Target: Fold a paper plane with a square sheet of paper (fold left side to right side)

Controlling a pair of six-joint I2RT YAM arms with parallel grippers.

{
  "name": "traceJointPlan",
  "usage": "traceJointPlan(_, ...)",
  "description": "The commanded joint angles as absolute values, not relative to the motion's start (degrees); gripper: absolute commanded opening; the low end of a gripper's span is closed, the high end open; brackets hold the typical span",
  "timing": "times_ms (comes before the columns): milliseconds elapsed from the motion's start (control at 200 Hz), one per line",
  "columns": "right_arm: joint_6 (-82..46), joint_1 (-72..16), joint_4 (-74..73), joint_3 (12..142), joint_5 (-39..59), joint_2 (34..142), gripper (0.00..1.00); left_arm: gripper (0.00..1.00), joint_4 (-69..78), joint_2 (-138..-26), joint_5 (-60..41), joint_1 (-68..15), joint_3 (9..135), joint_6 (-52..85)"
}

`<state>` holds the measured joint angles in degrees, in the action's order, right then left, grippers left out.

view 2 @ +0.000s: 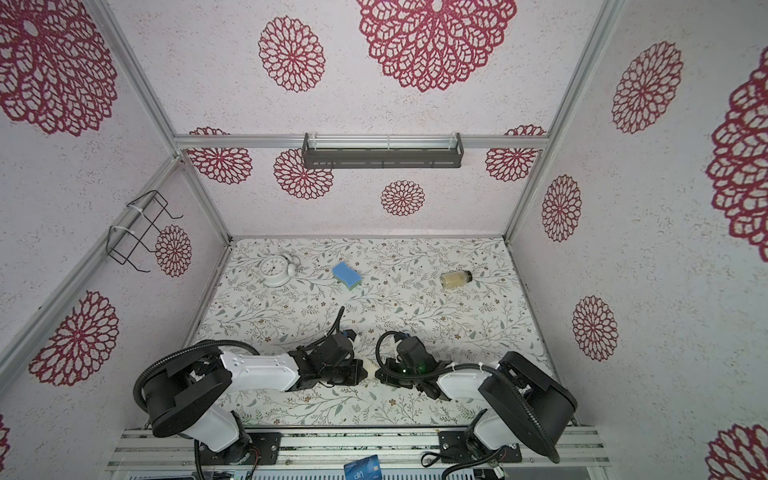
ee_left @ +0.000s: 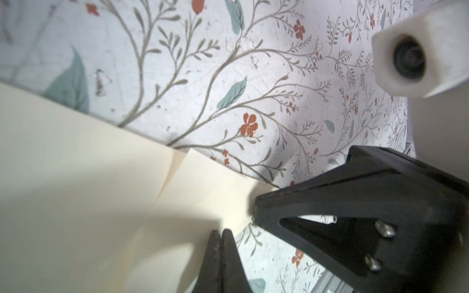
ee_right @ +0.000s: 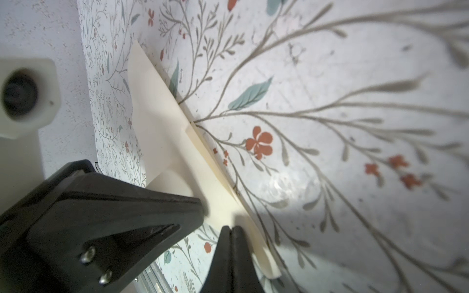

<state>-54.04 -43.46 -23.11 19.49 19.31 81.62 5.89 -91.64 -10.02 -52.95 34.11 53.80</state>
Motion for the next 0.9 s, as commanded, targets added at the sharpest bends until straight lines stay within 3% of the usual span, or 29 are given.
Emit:
traceJointPlan(0,-54.5,-43.7,-14.0,17.1,16.0,82.3,0.00,0.00,1.1,-90.8,-8.4,-51.6,30.7,54.5)
traceJointPlan(896,-54.7,-43.7,-14.1,17.5,15.9,82.6,0.00,0.00,2.6,-81.8,-6.0,-49.0,17.3,59.1)
